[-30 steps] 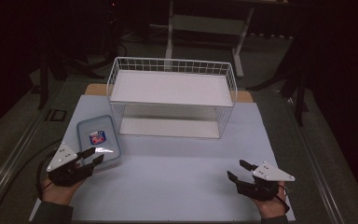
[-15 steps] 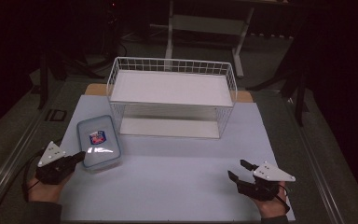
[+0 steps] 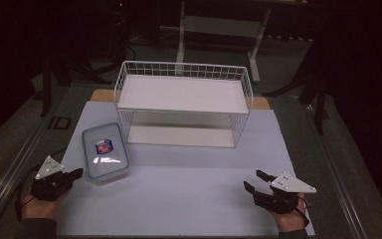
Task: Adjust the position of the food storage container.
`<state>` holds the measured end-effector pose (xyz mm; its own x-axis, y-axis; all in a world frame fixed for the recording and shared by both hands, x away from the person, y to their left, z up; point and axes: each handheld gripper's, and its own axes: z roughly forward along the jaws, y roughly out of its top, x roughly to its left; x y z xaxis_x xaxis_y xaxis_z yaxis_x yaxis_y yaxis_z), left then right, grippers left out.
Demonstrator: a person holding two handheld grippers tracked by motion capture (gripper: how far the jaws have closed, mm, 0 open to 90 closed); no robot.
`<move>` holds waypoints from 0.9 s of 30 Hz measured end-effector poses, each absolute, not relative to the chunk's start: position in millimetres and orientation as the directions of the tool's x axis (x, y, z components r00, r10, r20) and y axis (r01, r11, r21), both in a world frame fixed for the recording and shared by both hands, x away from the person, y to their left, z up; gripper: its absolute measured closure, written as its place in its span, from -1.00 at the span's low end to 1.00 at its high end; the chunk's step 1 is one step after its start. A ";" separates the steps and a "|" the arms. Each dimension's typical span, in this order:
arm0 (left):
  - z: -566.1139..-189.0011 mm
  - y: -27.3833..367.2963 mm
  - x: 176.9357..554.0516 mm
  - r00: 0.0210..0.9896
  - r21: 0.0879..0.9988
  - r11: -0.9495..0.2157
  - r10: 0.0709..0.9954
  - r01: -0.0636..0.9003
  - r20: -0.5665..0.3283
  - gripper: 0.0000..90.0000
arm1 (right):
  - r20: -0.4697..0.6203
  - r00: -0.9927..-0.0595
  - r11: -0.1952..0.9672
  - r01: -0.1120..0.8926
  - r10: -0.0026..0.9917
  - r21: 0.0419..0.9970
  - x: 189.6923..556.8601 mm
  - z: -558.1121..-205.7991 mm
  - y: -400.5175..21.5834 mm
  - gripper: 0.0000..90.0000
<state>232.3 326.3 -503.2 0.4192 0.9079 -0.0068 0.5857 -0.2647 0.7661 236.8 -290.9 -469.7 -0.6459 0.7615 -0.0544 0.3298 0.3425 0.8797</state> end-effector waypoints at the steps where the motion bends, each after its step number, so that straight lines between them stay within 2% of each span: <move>1: -504.6 324.8 232.9 0.427 0.758 -0.273 0.904 0.593 -0.008 1.00 | -0.048 -0.643 0.334 0.332 0.764 0.882 236.8 -469.4 -292.0 -0.12; 8: -506.4 321.7 235.2 0.442 0.745 -0.293 0.897 0.600 -0.004 1.00 | -0.040 -0.640 0.323 0.332 0.767 0.886 236.8 -468.6 -293.1 -0.11; 16: -508.4 307.2 237.2 0.520 0.731 -0.335 0.854 0.595 -0.032 1.00 | -0.040 -0.649 0.331 0.333 0.760 0.883 238.0 -469.5 -290.8 -0.11; 23: -506.4 268.6 247.7 0.618 0.724 -0.429 0.786 0.540 0.005 1.00 | -0.032 -0.649 0.326 0.337 0.760 0.883 240.0 -470.5 -289.8 -0.11; 27: -506.3 251.2 253.2 0.641 0.714 -0.464 0.767 0.524 0.028 1.00 | -0.033 -0.652 0.328 0.336 0.758 0.883 240.4 -470.8 -288.4 -0.11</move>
